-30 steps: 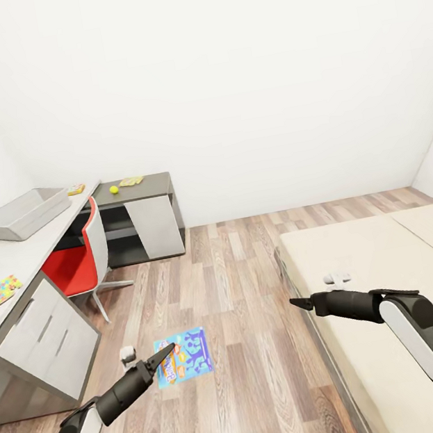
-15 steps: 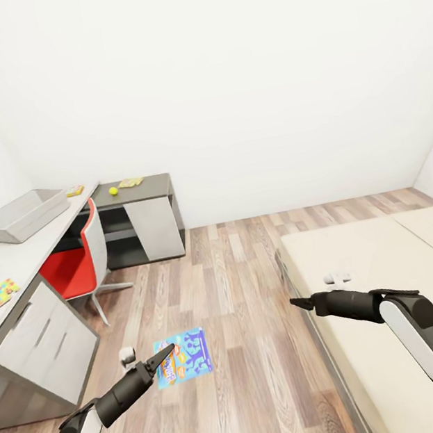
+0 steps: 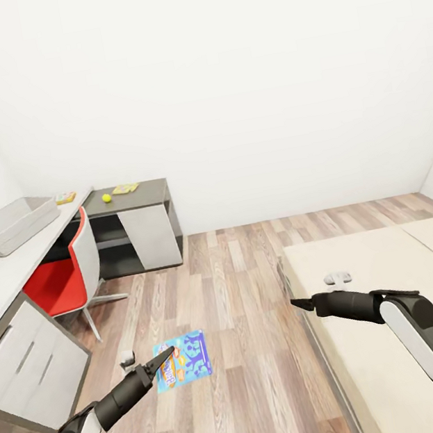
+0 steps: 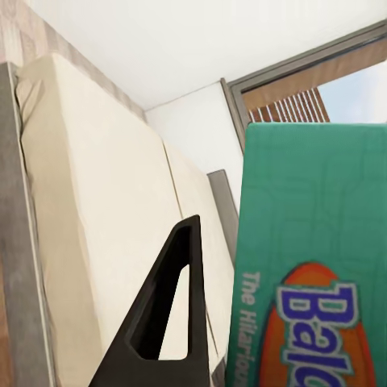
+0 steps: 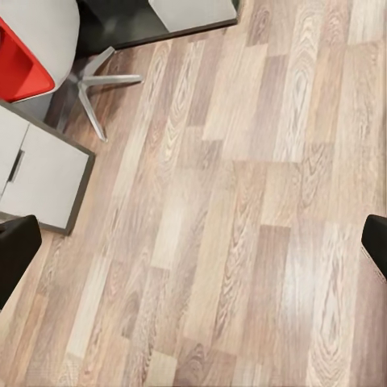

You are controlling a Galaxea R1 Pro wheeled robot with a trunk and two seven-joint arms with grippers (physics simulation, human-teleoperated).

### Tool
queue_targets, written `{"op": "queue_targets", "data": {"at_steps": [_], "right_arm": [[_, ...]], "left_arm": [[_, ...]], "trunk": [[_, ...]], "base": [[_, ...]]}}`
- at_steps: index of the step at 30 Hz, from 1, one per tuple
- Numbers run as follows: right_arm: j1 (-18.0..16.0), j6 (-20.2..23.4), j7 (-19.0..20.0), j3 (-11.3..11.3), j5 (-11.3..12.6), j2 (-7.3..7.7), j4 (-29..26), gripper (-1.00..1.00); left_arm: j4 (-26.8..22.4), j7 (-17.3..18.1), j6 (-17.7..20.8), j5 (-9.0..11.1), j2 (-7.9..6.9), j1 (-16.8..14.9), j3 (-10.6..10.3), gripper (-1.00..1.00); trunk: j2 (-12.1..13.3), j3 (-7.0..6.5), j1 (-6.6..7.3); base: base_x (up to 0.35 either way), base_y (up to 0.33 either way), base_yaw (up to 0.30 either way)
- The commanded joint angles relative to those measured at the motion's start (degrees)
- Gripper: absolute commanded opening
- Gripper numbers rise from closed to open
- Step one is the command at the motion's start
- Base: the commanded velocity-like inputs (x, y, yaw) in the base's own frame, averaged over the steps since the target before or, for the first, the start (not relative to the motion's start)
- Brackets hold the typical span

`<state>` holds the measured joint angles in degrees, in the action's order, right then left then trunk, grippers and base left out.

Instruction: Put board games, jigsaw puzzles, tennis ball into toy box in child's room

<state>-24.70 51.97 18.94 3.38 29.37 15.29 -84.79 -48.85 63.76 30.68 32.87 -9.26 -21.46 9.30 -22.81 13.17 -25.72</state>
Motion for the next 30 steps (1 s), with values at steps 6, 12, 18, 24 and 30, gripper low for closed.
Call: {"op": "queue_targets", "data": {"at_steps": [6, 12, 18, 24, 30], "right_arm": [[-0.1, 0.2, 0.3, 0.0, -0.2, 0.09, 0.0, 1.00], [-0.1, 0.2, 0.3, 0.1, -0.2, 0.01, -0.2, 1.00], [-0.1, 0.2, 0.3, 0.1, -0.2, 0.01, -0.3, 1.00], [-0.2, 0.2, 0.2, 0.6, -0.4, -0.11, -0.3, 1.00], [-0.2, 0.1, 0.3, 0.2, -0.5, -0.05, 0.1, 1.00]], "left_arm": [[0.0, 0.1, 1.0, 0.3, -0.14, 0.0, 0.4, -1.00], [0.0, 0.1, 1.6, 0.3, -0.10, 0.0, 1.3, -1.00], [0.0, -0.1, 1.8, 0.2, 0.02, 0.0, 2.0, -1.00], [0.0, 0.0, 1.7, 0.2, 0.03, 0.1, 2.1, -1.00], [0.0, -0.1, 1.6, 0.2, 0.03, 0.1, 2.1, -1.00]], "trunk": [[-0.1, 0.11, -0.07], [-0.1, 0.11, -0.07], [-0.1, 0.11, -0.07], [-0.1, 0.11, -0.07], [-0.1, 0.11, -0.07]], "base": [[0.334, -0.116, 0.000], [0.327, -0.148, 0.000], [0.333, -0.069, 0.000], [0.328, 0.037, 0.000], [0.133, 0.048, 0.000]]}}
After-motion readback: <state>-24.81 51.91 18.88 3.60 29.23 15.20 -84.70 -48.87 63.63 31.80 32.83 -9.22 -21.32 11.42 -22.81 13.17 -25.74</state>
